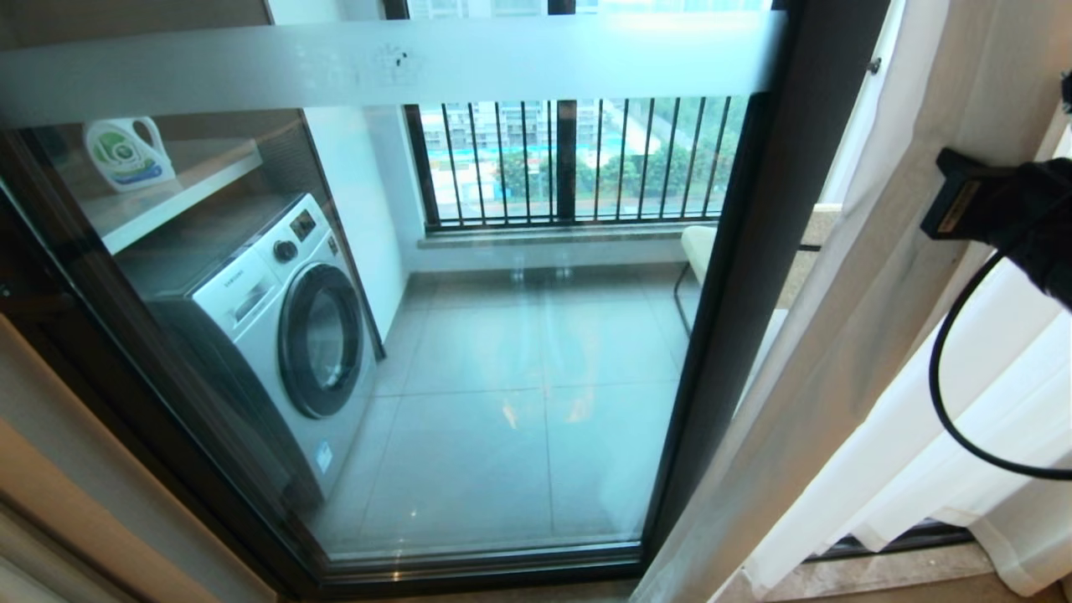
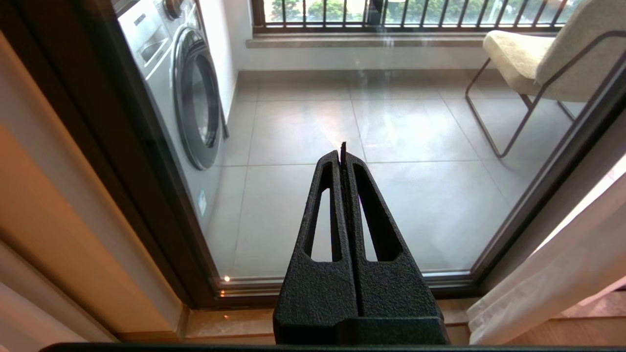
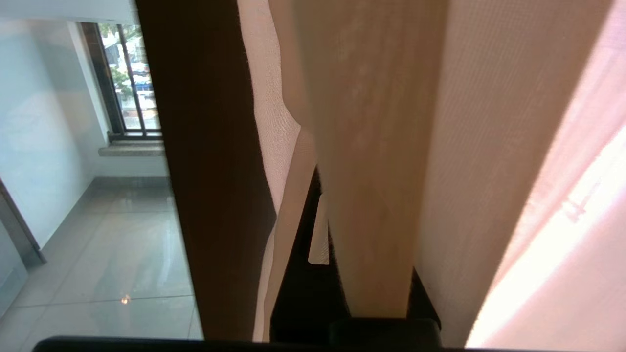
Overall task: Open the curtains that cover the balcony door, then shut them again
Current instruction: Pull the inner curtains open on both sides
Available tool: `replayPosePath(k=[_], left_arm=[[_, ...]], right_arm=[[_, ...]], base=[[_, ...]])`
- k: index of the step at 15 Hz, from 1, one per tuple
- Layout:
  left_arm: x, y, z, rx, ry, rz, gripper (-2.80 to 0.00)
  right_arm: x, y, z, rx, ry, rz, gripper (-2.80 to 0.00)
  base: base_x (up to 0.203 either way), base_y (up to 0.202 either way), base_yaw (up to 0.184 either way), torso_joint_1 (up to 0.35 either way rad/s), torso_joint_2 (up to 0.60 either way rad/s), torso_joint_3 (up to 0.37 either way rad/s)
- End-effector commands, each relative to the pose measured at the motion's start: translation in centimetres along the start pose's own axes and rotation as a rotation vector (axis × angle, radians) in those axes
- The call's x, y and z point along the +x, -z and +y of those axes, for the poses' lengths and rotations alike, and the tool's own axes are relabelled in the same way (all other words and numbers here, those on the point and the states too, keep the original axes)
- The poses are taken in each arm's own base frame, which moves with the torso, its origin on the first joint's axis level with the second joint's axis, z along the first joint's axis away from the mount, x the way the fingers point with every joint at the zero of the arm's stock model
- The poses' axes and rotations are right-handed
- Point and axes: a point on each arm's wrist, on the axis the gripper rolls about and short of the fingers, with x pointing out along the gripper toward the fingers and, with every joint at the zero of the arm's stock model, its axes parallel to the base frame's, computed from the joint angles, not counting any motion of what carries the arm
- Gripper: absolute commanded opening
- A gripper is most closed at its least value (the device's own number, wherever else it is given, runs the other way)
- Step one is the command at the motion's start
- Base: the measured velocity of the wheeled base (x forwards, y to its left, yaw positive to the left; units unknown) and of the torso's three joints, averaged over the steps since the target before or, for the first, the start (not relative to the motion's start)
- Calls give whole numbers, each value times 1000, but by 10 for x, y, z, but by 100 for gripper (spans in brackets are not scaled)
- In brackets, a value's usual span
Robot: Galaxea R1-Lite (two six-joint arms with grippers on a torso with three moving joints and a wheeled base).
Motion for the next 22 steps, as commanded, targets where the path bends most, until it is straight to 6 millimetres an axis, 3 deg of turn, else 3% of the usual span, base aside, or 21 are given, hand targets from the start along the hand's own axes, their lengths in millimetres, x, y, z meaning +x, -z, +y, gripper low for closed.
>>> replayPosePath(k=[1, 22], left_arm=[[0, 0, 0, -1, 0, 0, -280], [0, 0, 0, -2, 0, 0, -280]], right_arm=[[1, 1, 0, -2, 2, 1, -280], [7, 6, -15, -17, 66, -1, -280]], base=[[0, -184, 2, 1, 2, 2], [0, -189, 2, 2, 3, 3]])
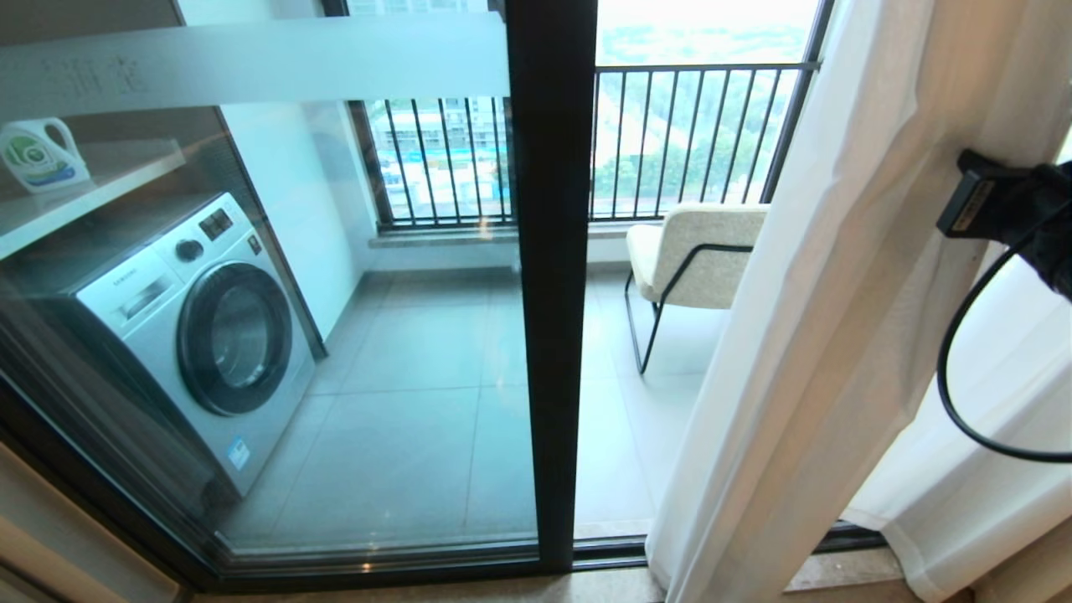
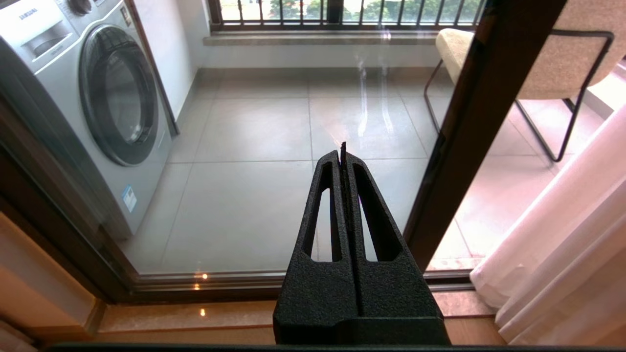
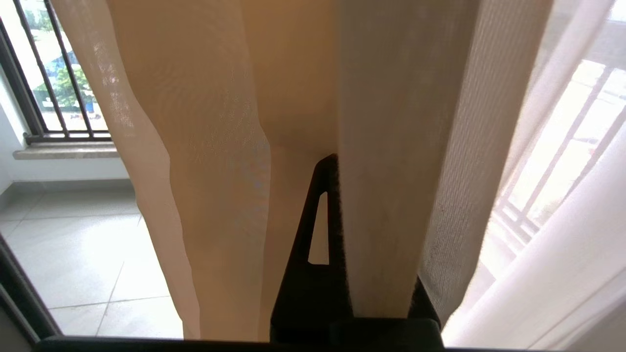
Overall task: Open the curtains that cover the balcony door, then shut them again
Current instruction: Pull the inner curtains open on both sides
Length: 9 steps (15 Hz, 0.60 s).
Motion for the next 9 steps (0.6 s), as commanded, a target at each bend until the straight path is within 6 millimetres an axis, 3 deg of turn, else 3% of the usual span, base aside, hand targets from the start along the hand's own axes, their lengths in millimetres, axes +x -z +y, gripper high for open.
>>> replayPosePath(k=[1, 9], left_arm=[[0, 0, 0, 0, 0, 0, -280], [0, 0, 0, 0, 0, 0, -280]], right_arm=[[1, -1, -2, -1, 10, -9, -280], [11, -9, -2, 8, 22, -49, -280]], base=[[0, -186, -1, 2, 2, -2], [0, -188, 2, 3, 2, 4]])
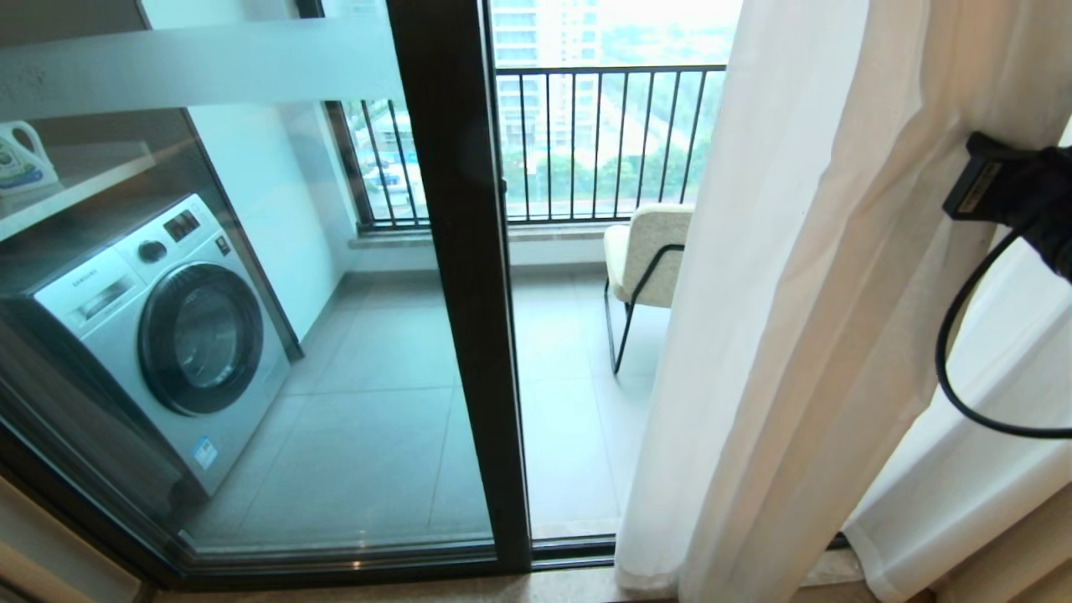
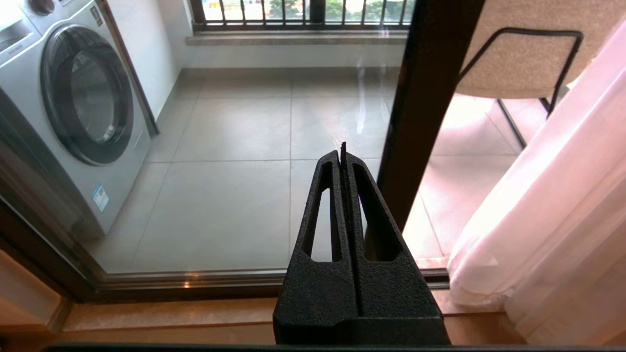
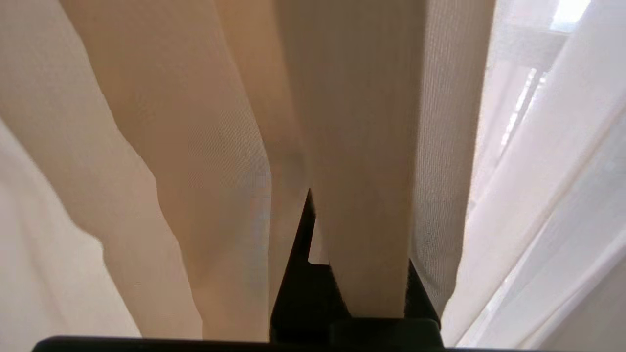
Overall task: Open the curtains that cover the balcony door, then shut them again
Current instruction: Pull the inner curtains open on both sides
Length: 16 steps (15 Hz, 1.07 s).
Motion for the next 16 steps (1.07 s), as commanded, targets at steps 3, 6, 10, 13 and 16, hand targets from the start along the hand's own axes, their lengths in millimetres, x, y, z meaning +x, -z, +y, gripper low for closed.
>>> replayPosePath(k=[3, 6, 10, 13, 16], left_arm=[[0, 0, 0, 0, 0, 0, -280], [0, 0, 0, 0, 0, 0, -280], [0, 0, 0, 0, 0, 0, -280], [0, 0, 0, 0, 0, 0, -280], [0, 0, 0, 0, 0, 0, -280]], right_arm=[[3, -1, 0, 2, 4, -11, -280], [3, -1, 0, 2, 4, -12, -280], [2, -1, 0, 2, 4, -13, -280], [2, -1, 0, 2, 4, -13, -280], [2, -1, 0, 2, 4, -12, -280]], base=[[0, -189, 1, 1, 1, 2], [0, -190, 1, 2, 4, 3], [0, -188, 0, 3, 2, 2], [0, -188, -1, -1, 4, 3], [0, -187, -1, 1, 1, 0]])
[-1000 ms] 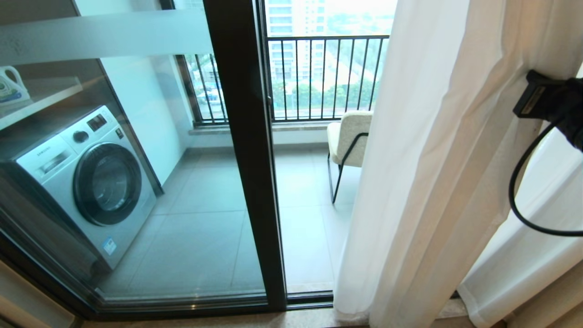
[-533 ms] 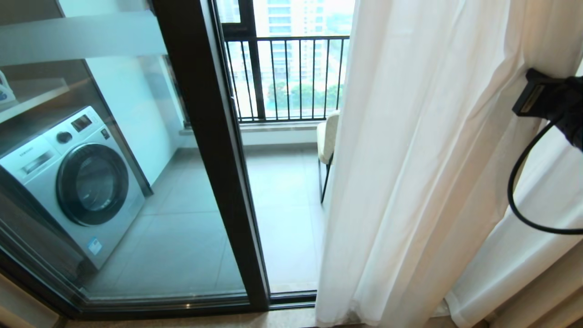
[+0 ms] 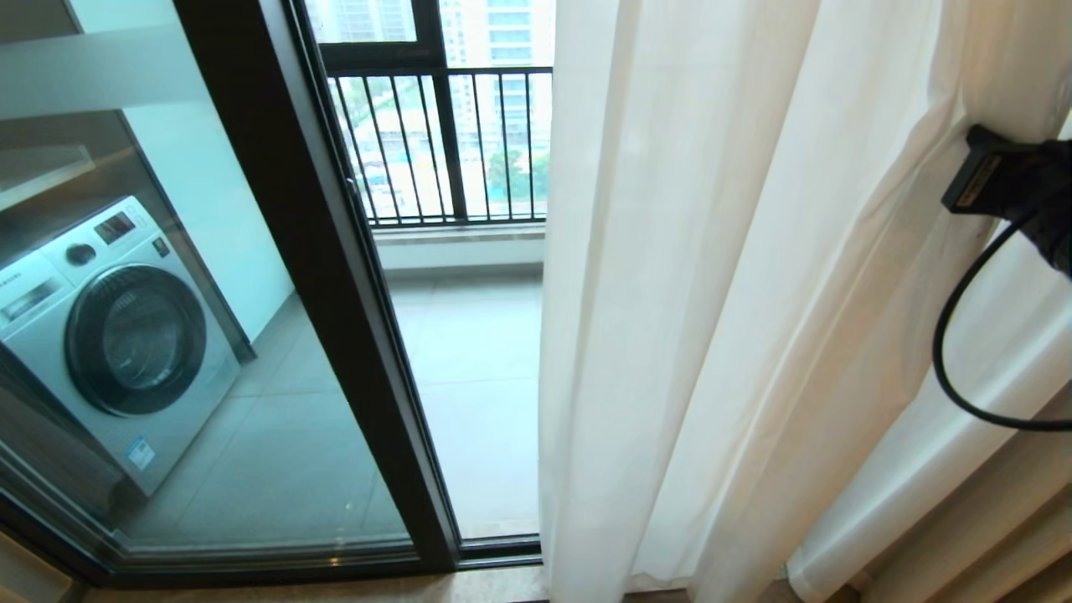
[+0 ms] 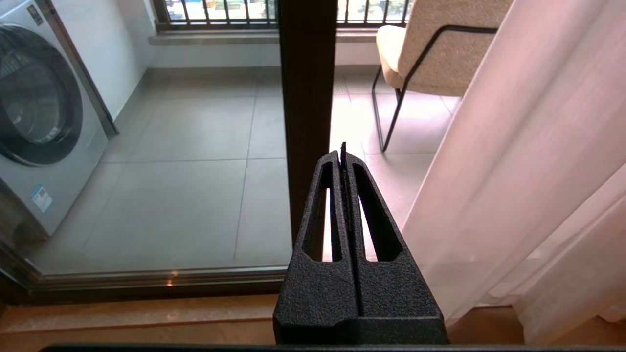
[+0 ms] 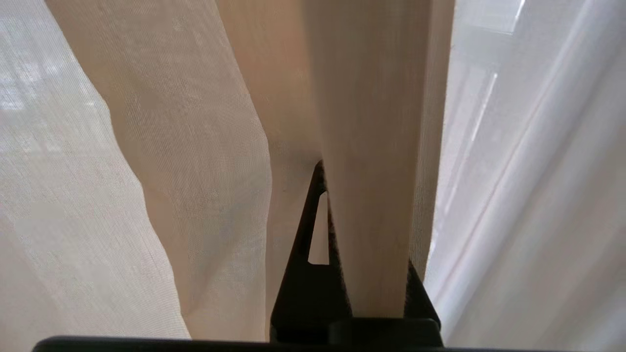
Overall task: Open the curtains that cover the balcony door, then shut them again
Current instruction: Pull the inner curtains open on both sides
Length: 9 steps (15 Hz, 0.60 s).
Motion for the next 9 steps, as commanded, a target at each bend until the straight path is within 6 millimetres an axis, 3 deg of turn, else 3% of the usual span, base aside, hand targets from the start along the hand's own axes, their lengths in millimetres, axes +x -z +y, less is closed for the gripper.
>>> replayPosePath(k=[1, 9], left_arm=[[0, 0, 0, -1, 0, 0, -280], [0, 0, 0, -1, 0, 0, -280]], right_arm=[[0, 0, 0, 0, 2, -3, -280], [0, 0, 0, 0, 2, -3, -280]], base=[[0, -187, 0, -2, 2, 2], [0, -191, 1, 1, 2, 4]])
